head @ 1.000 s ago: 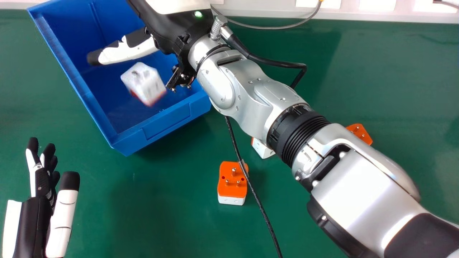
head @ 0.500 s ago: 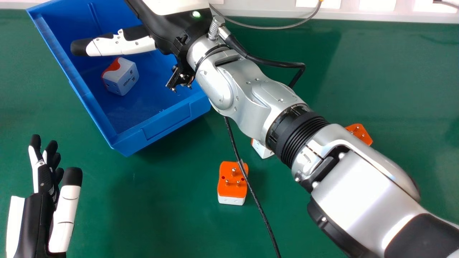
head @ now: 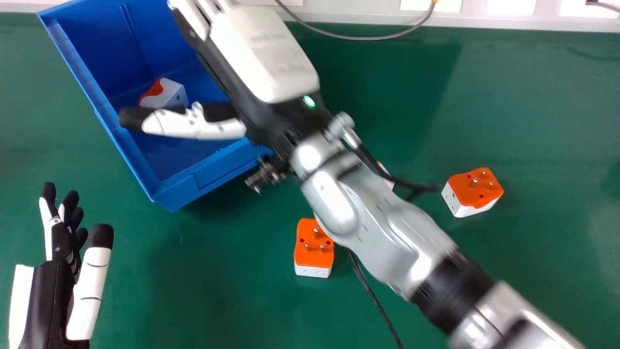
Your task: Pick all objects and put in blue box
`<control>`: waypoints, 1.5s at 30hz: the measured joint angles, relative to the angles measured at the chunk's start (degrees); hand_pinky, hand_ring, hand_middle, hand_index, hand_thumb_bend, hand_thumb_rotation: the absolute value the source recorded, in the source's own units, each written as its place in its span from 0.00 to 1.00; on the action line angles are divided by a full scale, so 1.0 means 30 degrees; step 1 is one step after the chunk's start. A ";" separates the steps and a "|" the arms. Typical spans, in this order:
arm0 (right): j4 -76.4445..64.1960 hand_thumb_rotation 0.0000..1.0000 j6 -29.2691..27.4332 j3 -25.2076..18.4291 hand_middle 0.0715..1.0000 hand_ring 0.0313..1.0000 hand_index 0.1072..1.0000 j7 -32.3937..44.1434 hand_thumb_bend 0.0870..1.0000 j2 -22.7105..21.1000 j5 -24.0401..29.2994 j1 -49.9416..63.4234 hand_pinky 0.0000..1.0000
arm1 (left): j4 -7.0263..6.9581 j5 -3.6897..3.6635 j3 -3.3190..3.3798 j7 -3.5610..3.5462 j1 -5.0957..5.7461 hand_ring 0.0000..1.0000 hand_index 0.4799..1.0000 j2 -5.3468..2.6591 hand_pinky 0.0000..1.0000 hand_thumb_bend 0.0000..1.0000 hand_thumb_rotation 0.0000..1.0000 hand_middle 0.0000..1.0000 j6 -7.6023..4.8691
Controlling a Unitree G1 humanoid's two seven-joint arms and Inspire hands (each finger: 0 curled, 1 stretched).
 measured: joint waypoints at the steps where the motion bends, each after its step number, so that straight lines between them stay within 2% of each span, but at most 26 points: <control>1: -0.1116 0.92 -0.0067 0.0016 1.00 0.99 1.00 0.0227 0.44 -0.0480 -0.0074 0.0859 0.88 | -0.0025 0.0000 0.0000 -0.0005 0.0018 0.99 1.00 0.0001 0.98 0.73 0.96 1.00 -0.0006; 8: -0.5798 0.90 -0.0521 -0.0572 1.00 0.99 1.00 0.2349 0.45 -0.3804 -0.0119 0.6117 0.89 | -0.0034 0.0017 0.0040 0.0028 0.0288 0.99 1.00 0.0022 0.99 0.73 0.96 1.00 -0.0103; 11: -0.6080 0.90 -0.0493 -0.0848 1.00 0.99 1.00 0.2429 0.45 -0.4212 -0.0234 0.6752 0.89 | -0.0040 0.0057 0.0032 0.0031 0.0286 0.99 1.00 0.0020 0.99 0.73 0.96 1.00 -0.0119; 19: -0.5227 0.92 -0.0700 -0.1049 0.99 0.97 0.97 0.2218 0.45 -0.5493 -0.1330 0.8932 0.90 | -0.0046 0.0237 0.0120 0.0243 0.0457 0.99 1.00 0.0027 0.99 0.74 0.96 1.00 -0.0134; 23: -0.4112 0.93 -0.0852 -0.1056 0.99 0.97 0.96 0.2047 0.45 -0.5575 -0.1599 0.8982 0.90 | -0.0056 0.0278 0.0139 0.0267 0.0457 1.00 1.00 0.0046 0.99 0.75 0.96 1.00 -0.0141; 27: -0.2418 0.94 -0.0848 -0.1006 0.98 0.97 0.96 0.1985 0.45 -0.5539 -0.1848 0.8830 0.90 | -0.0067 0.0435 0.0186 0.0332 0.0470 1.00 1.00 0.0055 0.99 0.75 0.96 1.00 -0.0157; 36: 0.0332 0.94 -0.0614 -0.0687 0.98 0.96 0.96 0.2047 0.48 -0.5219 -0.2368 0.7098 0.90 | -0.0117 0.0423 0.0237 0.0334 0.0487 0.99 1.00 0.0084 0.99 0.76 0.96 1.00 -0.0340; 45: 0.2126 0.95 -0.0188 -0.0105 0.98 0.96 0.96 0.2079 0.50 -0.4779 -0.2561 0.5612 0.88 | -0.0486 0.0407 0.0235 0.0312 0.0631 0.99 1.00 0.0083 0.98 0.75 0.96 1.00 -0.0335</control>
